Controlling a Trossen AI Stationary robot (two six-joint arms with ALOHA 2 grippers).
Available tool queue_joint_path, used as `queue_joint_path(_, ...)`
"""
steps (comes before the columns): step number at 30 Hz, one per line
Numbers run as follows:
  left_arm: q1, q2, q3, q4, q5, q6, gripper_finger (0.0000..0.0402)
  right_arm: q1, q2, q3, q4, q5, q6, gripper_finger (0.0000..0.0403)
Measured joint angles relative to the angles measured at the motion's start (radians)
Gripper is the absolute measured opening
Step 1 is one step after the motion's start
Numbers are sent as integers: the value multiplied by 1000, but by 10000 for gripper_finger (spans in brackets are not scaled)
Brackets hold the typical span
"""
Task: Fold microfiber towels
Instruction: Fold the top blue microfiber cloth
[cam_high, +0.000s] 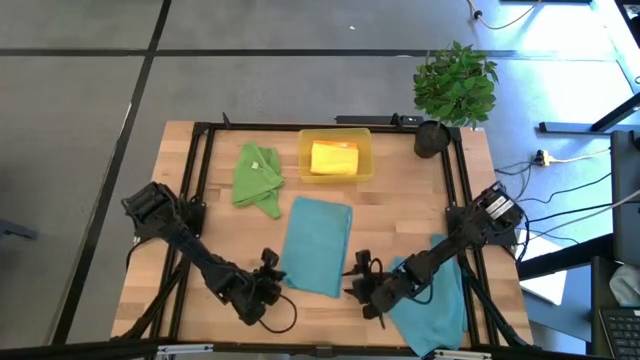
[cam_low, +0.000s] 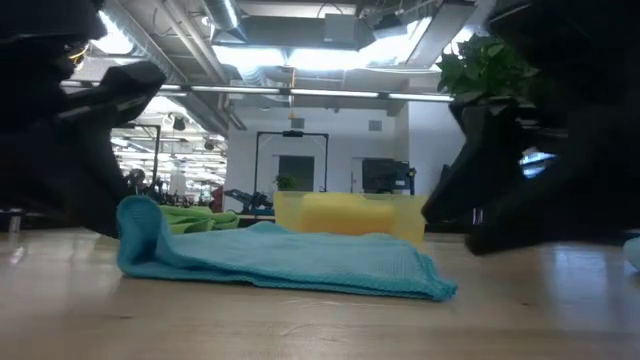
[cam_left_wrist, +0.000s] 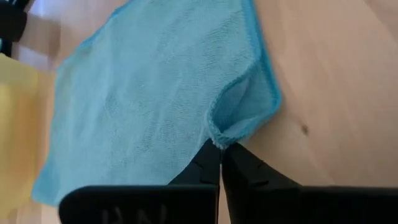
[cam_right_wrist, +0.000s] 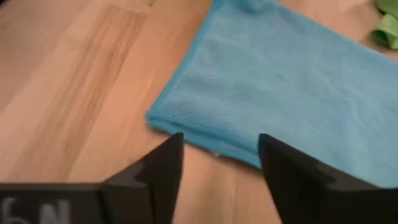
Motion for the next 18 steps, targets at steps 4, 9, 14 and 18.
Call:
queue_joint_path(4, 19, -10, 0, 23, 24, -22, 0, 46, 3, 0, -1, 55, -73, 257)
queue_joint_path(9, 55, -59, 0, 3, 57, -136, 0, 72, 4, 0, -9, 158, -152, 267)
queue_joint_path(14, 82, -119, 0, 10, 79, -161, 0, 72, 33, 0, -12, 169, -162, 264)
queue_joint_path(18, 99, -164, 0, 15, 78, -184, 0, 65, 65, 2, -1, 170, -152, 265)
